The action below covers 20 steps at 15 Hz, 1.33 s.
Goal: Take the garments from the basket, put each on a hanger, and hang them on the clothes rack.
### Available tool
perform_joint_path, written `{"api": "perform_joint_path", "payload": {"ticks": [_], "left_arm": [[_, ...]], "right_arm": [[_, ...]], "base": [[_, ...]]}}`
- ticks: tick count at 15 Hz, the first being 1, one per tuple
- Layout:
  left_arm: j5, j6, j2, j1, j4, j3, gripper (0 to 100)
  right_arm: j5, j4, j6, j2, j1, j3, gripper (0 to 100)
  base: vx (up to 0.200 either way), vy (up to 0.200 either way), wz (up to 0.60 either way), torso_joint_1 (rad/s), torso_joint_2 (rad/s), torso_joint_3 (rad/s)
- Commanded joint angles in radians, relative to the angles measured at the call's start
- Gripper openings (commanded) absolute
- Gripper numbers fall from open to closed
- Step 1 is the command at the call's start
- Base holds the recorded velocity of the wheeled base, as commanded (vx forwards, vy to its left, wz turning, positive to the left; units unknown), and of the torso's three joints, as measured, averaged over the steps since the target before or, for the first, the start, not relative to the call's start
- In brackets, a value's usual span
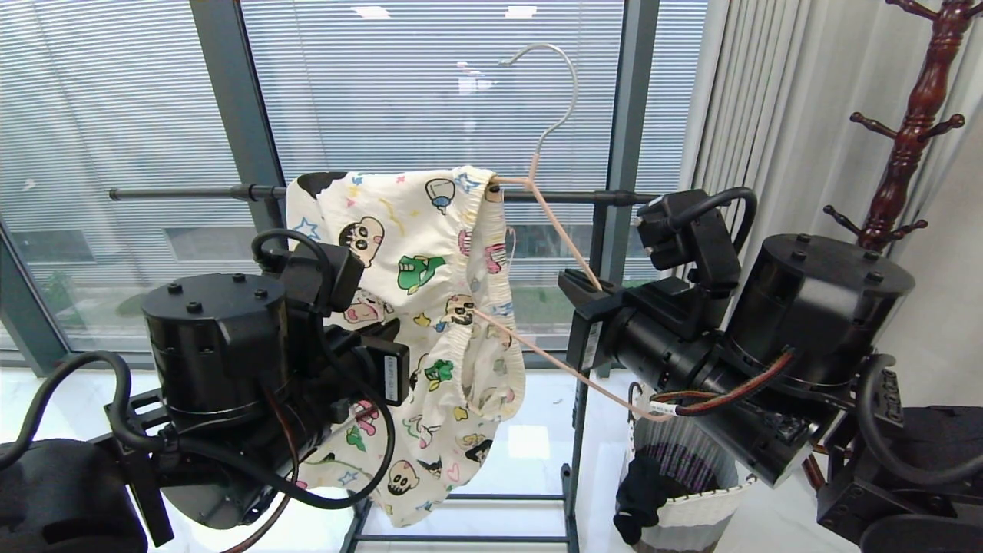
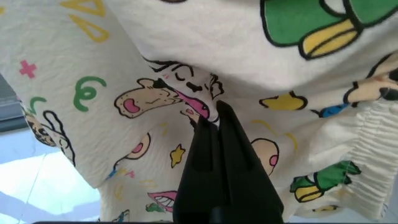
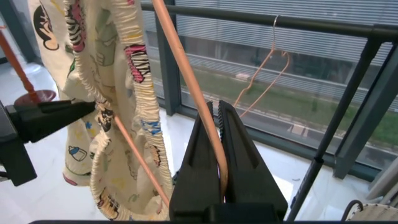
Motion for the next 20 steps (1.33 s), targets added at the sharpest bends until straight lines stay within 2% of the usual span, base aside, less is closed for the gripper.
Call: {"api": "perform_joint_path", "payload": {"ticks": [1, 2, 4, 6, 9, 20], "left_arm": [[0.001, -0.002, 0.003, -0.018, 0.001, 0.023, 0], [0.001, -0.008, 0.006, -0.034, -0.001, 0.043, 0], [0.018, -0.023, 0.040, -0.064, -0.068, 0.076, 0], [0.080, -0.023, 0.101, -0.074, -0.156, 0.093, 0], [0.124, -0.026, 0.168, -0.095, -0.231, 0.113, 0], [0.127, -0.025, 0.173, -0.137, -0.262, 0.202, 0]], "right_arm": [[-0.007, -0.001, 0.011, -0.001, -0.002, -0.007, 0], [-0.010, -0.001, 0.018, -0.001, -0.002, -0.007, 0], [-0.013, -0.001, 0.018, -0.001, -0.002, -0.008, 0], [-0.013, -0.001, 0.018, -0.001, -0.002, -0.025, 0], [-0.014, -0.001, 0.018, 0.001, -0.002, -0.039, 0], [-0.014, -0.001, 0.018, 0.002, -0.008, -0.051, 0]], "base": [[0.000, 0.000, 0.00, 0.000, 0.00, 0.000], [0.000, 0.000, 0.00, 0.000, 0.00, 0.000], [0.000, 0.000, 0.00, 0.000, 0.00, 0.000], [0.000, 0.000, 0.00, 0.000, 0.00, 0.000], [0.000, 0.000, 0.00, 0.000, 0.00, 0.000], [0.000, 0.000, 0.00, 0.000, 0.00, 0.000]]}}
